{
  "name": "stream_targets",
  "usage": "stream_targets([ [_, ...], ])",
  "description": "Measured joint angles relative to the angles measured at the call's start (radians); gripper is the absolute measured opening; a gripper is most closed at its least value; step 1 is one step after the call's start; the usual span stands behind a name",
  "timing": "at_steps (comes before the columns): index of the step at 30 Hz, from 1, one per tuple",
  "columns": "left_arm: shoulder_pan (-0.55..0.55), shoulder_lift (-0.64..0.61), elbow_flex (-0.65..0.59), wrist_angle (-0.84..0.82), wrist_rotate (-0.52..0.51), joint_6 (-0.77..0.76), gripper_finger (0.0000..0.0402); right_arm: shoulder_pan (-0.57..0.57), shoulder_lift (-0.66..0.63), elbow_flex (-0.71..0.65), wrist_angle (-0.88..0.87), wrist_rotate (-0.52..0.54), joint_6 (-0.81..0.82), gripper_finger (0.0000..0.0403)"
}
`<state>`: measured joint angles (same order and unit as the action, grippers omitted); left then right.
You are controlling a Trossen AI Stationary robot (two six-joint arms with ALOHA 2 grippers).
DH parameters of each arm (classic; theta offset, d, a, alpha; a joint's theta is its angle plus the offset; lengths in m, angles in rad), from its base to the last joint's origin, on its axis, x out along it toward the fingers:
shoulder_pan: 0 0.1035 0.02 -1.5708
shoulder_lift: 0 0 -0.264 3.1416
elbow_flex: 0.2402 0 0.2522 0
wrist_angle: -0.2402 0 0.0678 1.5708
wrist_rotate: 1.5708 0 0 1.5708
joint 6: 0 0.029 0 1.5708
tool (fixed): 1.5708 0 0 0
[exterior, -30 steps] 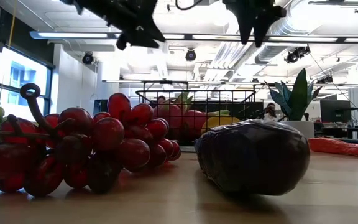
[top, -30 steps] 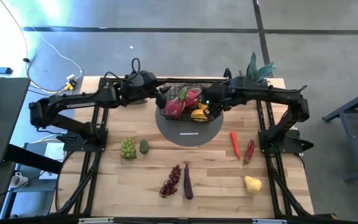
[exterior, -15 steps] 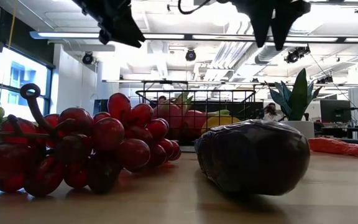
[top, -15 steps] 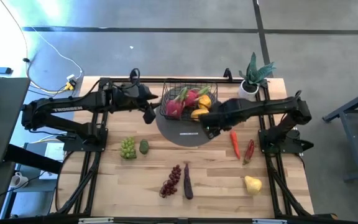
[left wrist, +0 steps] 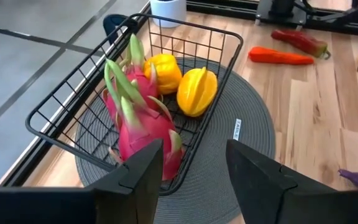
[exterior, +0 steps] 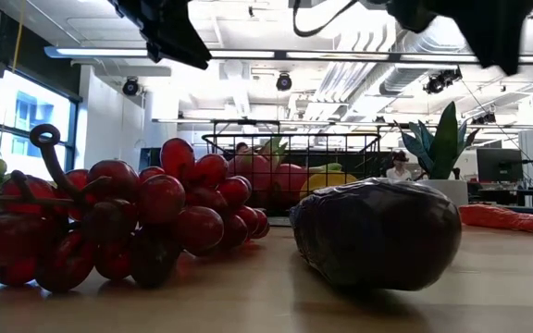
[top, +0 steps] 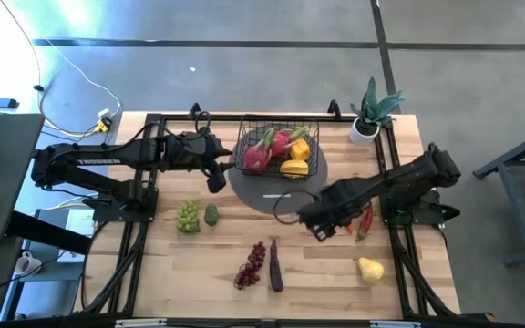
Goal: Build produce basket
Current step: Put the pear into the wire basket
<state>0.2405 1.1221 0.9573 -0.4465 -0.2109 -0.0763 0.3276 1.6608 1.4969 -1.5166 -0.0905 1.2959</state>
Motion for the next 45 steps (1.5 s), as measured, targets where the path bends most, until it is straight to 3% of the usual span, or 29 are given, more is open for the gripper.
stream_targets([
  [15, -0.014, 0.001, 0.0, -0.006, 0.027, 0.01, 0.0166, 0.166, 0.0, -0.014, 0.017, -0.119, 0.076, 0.0264],
  [30, -0.012, 0.001, 0.0, -0.006, -0.017, -0.022, 0.0166, 0.293, 0.0, -0.014, 0.008, -0.142, 0.05, 0.0283],
  [40, -0.019, 0.001, 0.0, -0.006, 0.113, -0.105, 0.0166, 0.389, 0.0, -0.014, -0.054, -0.089, 0.073, 0.0282],
  [45, -0.058, 0.001, 0.0, -0.004, 0.12, -0.134, 0.0166, 0.43, -0.01, -0.043, -0.05, -0.102, 0.089, 0.0282],
])
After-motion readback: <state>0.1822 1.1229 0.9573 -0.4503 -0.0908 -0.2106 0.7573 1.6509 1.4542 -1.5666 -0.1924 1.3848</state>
